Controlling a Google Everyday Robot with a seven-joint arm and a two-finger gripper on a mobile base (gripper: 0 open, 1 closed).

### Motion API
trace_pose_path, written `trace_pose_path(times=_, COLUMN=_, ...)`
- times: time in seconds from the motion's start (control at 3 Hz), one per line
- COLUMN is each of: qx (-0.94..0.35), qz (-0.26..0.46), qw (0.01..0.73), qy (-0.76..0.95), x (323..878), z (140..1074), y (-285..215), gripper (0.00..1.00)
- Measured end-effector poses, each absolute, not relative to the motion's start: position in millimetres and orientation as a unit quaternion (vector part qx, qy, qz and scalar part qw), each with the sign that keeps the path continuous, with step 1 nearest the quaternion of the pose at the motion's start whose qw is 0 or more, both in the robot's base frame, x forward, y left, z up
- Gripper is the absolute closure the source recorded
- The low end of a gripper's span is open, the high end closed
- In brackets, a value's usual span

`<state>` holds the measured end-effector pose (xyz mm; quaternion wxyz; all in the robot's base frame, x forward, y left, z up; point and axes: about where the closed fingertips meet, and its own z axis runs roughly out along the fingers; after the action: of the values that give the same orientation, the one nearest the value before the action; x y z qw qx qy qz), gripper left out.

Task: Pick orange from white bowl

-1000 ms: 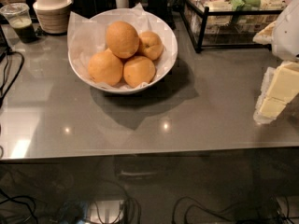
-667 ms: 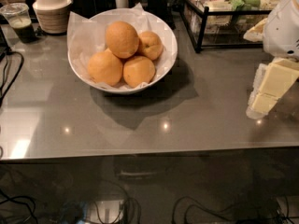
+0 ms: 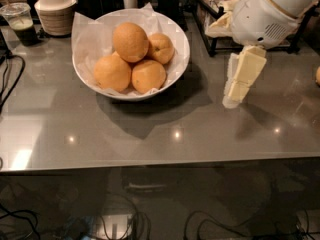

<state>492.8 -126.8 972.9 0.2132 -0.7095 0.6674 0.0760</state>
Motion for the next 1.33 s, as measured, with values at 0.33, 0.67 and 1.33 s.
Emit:
trace_pose_path(times=0.33, qx=-0.740, qz=0.117, qw=0.233, qy=0.620, x=507, z=975, y=-91, gripper=0.00)
trace_pose_path(times=0.67, qx=-0.757, qz=0.146, qw=0.246, qy=0.587, x=518, z=977, y=-64, gripper=0.00)
trace_pose_path(times=1.33, qx=-0.776, qz=0.142, qw=0.256, qy=0.559, x=553, z=978, y=-15, gripper=0.00)
